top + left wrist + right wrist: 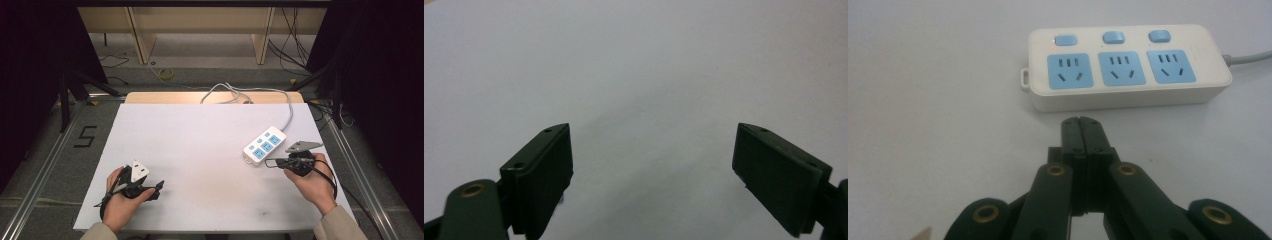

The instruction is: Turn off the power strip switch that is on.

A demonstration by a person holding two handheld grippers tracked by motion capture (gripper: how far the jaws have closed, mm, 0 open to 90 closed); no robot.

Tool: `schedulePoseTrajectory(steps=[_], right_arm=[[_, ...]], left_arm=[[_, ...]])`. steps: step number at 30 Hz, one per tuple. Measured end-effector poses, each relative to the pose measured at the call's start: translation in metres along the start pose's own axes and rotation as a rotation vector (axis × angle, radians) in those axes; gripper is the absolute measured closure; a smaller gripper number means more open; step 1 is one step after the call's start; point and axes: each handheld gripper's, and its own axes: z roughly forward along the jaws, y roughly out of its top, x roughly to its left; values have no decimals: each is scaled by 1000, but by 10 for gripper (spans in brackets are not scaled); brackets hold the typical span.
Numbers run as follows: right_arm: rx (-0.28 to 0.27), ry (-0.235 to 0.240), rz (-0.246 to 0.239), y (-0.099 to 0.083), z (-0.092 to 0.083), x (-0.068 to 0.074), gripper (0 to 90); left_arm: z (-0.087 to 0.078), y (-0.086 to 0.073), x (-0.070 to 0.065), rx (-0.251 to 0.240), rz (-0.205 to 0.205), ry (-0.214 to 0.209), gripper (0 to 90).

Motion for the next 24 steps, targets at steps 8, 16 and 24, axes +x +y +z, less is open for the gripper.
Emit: schedulePoseTrajectory(steps=[8, 16, 24], right_arm=[[7, 3, -11, 7, 4, 1, 900], [16, 5, -19, 13, 7, 1, 900], [21, 4, -19, 18, 10, -1, 900]], left_arm=[[0, 0, 0, 2, 5, 1, 160], [0, 0, -1, 0, 5, 2, 160], [0, 1, -1, -2, 7, 3, 161]])
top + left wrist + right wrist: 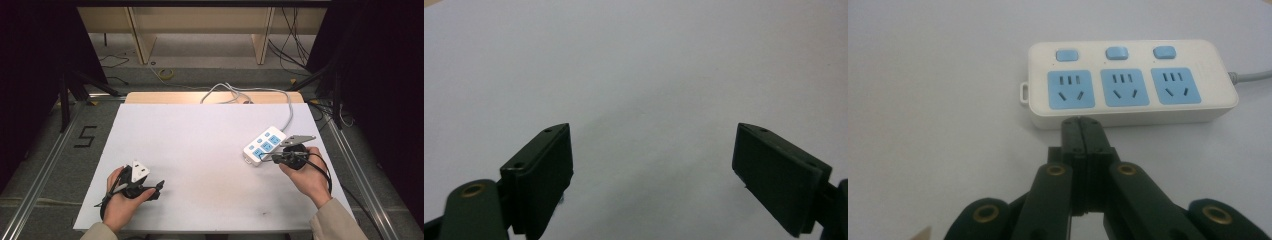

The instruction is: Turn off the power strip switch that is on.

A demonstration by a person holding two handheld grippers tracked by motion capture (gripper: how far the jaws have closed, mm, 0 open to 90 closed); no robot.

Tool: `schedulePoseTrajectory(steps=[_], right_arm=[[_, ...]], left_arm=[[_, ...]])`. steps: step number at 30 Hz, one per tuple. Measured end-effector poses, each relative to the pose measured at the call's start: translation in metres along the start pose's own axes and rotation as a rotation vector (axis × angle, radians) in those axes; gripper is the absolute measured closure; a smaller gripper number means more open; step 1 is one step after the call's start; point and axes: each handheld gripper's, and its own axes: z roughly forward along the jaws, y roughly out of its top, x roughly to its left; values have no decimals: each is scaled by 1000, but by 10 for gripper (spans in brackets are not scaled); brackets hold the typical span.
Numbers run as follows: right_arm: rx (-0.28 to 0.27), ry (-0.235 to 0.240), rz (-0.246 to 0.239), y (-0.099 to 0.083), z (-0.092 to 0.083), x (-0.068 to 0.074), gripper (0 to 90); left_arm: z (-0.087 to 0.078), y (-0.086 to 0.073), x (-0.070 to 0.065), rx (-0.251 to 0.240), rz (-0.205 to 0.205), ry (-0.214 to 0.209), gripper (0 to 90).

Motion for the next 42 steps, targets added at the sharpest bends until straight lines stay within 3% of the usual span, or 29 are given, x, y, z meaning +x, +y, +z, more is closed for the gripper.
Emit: schedulePoseTrajectory(steps=[42], right_arm=[[55, 11, -4, 24, 18, -7, 900]], left_arm=[[0, 0, 0, 0, 5, 2, 163]])
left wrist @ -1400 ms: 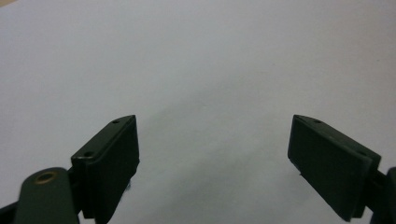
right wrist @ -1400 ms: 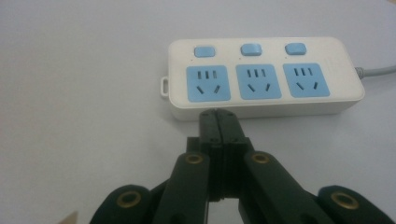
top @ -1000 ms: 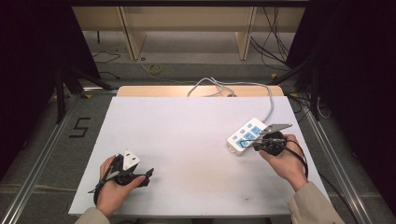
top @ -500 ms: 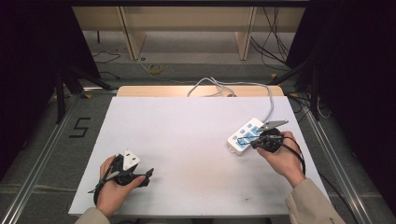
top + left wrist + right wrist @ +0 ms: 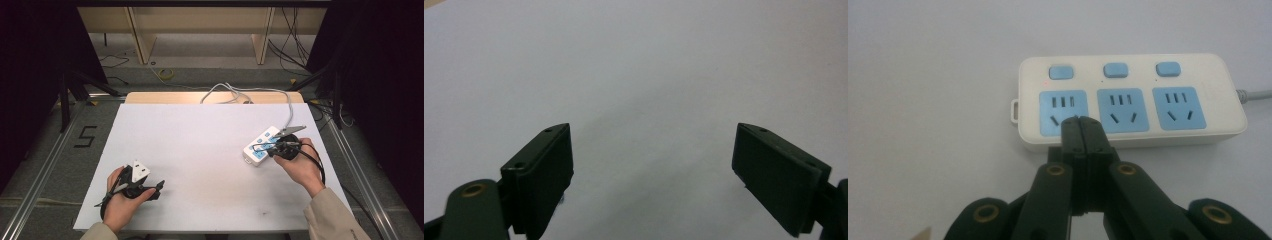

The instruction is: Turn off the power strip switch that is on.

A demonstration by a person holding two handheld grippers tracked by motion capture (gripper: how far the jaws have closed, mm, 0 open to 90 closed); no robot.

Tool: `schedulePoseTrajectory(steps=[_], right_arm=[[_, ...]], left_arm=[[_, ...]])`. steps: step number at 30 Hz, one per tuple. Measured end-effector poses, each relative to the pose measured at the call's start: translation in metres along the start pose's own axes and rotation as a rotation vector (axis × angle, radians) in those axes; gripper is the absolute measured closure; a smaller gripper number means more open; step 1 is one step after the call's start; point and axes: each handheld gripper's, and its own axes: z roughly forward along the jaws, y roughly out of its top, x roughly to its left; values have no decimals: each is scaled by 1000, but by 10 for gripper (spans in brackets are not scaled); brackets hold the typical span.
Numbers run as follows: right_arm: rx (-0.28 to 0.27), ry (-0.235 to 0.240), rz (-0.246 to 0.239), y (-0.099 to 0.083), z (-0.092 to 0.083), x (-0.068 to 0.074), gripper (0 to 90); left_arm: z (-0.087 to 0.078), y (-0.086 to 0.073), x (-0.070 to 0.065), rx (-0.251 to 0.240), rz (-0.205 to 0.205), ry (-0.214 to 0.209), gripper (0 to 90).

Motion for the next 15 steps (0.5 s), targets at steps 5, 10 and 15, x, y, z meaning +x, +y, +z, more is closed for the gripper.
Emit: schedulePoseTrajectory(steps=[5, 10, 15], right_arm=[[4, 2, -1, 2, 2, 0, 900], [8, 5, -1, 3, 5, 0, 900], [12, 6, 0, 5, 8, -1, 900]], left_arm=[[0, 0, 0, 0, 0, 0, 162], [0, 0, 0, 2, 1, 0, 163], [0, 0, 0, 2, 2, 0, 163]])
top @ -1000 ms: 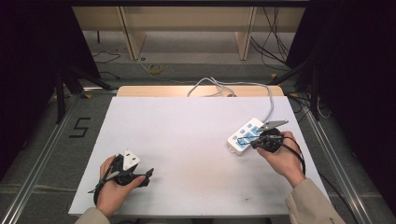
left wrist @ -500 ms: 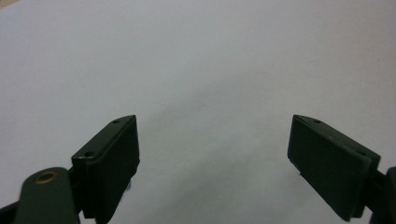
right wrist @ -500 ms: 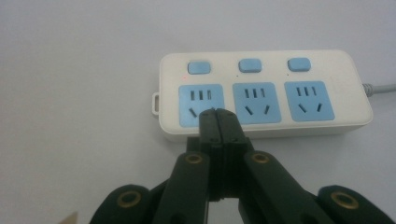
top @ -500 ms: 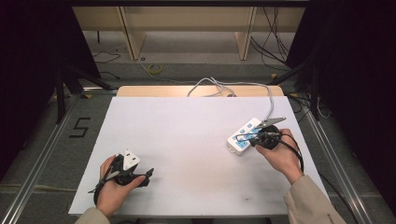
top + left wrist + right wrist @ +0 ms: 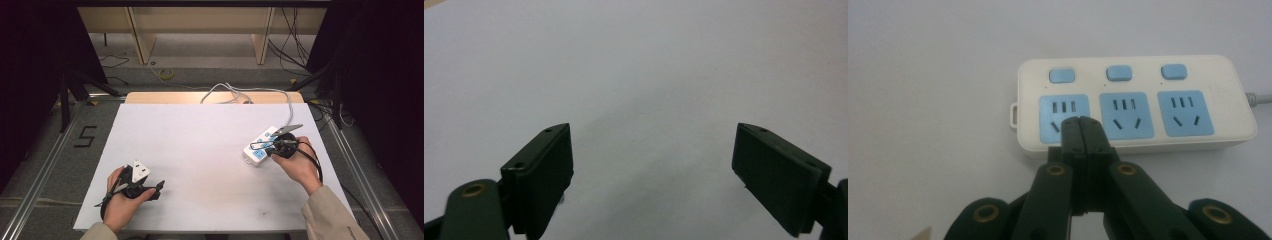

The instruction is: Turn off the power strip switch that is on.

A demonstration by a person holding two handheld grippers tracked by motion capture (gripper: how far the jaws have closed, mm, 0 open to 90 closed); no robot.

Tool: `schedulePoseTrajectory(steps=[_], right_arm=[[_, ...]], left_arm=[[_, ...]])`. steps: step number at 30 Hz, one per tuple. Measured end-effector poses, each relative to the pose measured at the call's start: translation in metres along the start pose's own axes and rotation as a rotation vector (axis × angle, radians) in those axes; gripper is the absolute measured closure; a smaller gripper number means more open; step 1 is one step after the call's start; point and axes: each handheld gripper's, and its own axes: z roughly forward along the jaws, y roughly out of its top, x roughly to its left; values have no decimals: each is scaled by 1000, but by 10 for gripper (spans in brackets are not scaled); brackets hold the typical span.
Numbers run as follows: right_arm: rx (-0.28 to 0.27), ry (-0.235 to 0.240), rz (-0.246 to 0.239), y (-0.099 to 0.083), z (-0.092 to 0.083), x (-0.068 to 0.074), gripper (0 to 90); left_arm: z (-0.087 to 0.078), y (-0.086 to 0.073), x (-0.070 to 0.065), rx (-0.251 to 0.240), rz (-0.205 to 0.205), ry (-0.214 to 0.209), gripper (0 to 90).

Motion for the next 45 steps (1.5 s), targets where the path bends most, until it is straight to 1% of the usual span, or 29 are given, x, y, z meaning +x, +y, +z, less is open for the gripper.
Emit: schedulePoseTrajectory(steps=[17, 36, 45], right_arm=[[13, 5, -15, 16, 9, 1, 900], [35, 7, -15, 29, 19, 2, 900], [38, 12, -8, 31, 23, 0, 900]], left_arm=[[0, 0, 0, -2, 4, -2, 163], [0, 0, -1, -1, 5, -3, 164], [0, 0, -1, 0, 6, -4, 164]])
